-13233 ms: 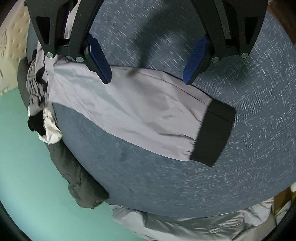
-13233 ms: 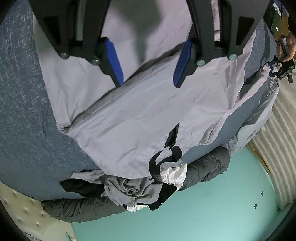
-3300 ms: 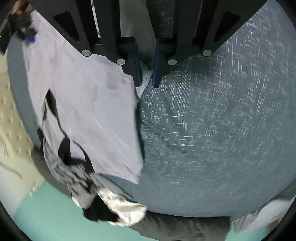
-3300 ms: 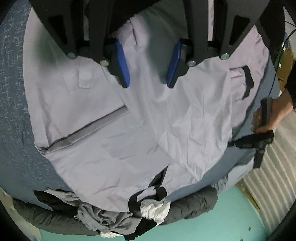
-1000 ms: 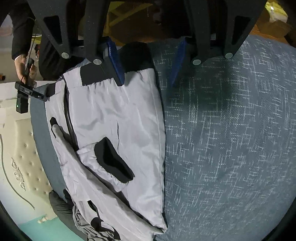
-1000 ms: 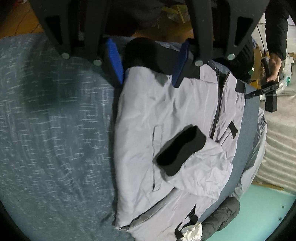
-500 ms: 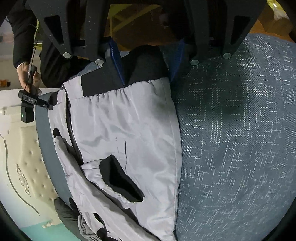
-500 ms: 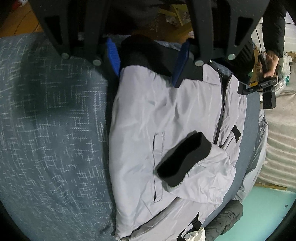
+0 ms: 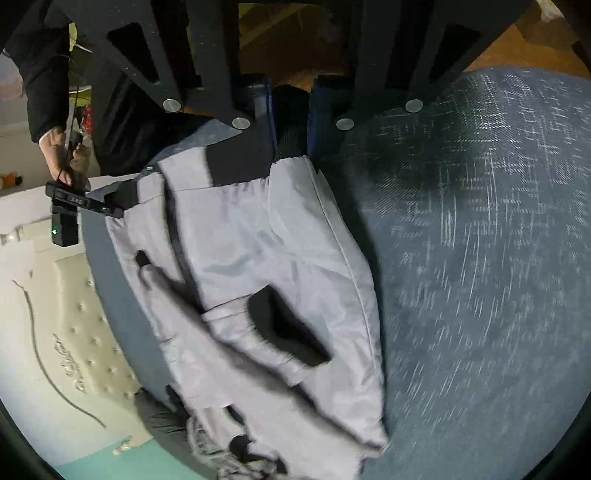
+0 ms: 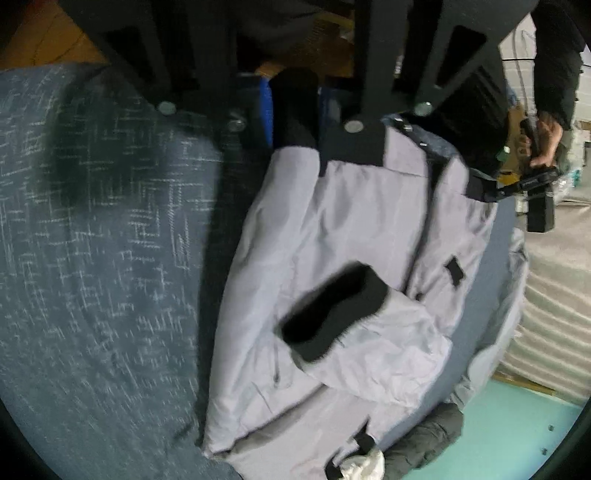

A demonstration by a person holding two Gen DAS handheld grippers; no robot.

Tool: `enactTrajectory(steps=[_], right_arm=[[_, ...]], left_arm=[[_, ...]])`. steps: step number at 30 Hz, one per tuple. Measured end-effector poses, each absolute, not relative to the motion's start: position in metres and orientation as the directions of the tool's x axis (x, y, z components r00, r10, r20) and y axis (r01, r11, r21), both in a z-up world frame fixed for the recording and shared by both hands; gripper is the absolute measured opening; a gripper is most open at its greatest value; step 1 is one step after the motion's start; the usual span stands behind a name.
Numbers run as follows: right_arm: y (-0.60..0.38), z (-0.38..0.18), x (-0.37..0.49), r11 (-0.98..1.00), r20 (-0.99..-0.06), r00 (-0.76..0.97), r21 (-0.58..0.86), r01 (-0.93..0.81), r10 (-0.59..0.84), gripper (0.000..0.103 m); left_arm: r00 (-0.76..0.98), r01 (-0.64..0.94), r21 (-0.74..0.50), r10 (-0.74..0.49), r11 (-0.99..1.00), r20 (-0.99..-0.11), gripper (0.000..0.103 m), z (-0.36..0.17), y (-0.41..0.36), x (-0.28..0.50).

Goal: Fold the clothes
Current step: 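Grasp the black hem band with both tools, then lift the hem band with both tools and fold it toward the collar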

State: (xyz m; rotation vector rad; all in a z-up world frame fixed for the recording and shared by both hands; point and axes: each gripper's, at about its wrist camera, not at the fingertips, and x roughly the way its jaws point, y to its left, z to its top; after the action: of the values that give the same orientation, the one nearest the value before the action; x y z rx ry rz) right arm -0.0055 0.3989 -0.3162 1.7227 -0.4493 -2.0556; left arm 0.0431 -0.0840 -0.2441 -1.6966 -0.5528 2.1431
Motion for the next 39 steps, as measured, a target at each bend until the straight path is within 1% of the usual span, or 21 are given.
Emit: enactTrajectory(steps=[8,16,29,35,39], right_arm=[[0.39,-0.263,0.0,-0.811,-0.783,-0.213,0.56,0.169,-0.585,0.011],[0.385,-0.211,0.005,-0.782,-0.741,-0.252,0.575,0.24,-0.623,0.01],[0.376,-0.127,0.022,-0.709,-0.651,-0.288,0.599,0.372,-0.702,0.01],[0.38,-0.105,0.036,-0.691,-0.639,-0.281,0.594,0.411,-0.716,0.01],[0.382,-0.103,0.033,-0.694,-0.644,-0.278,0.589,0.413,-0.712,0.01]], left_arm=[[-0.279,-0.101,-0.497,0.504,-0.862,-0.817,0.012,-0.197,-0.076,0.041],[-0.318,-0.166,-0.486,0.514,-0.858,-0.797,0.011,-0.153,-0.066,0.041],[-0.39,-0.252,-0.455,0.52,-0.854,-0.76,0.01,-0.073,-0.073,0.078],[-0.4,-0.297,-0.444,0.532,-0.846,-0.746,0.01,-0.053,-0.074,0.096],[-0.392,-0.297,-0.447,0.535,-0.844,-0.749,0.01,-0.058,-0.079,0.085]])
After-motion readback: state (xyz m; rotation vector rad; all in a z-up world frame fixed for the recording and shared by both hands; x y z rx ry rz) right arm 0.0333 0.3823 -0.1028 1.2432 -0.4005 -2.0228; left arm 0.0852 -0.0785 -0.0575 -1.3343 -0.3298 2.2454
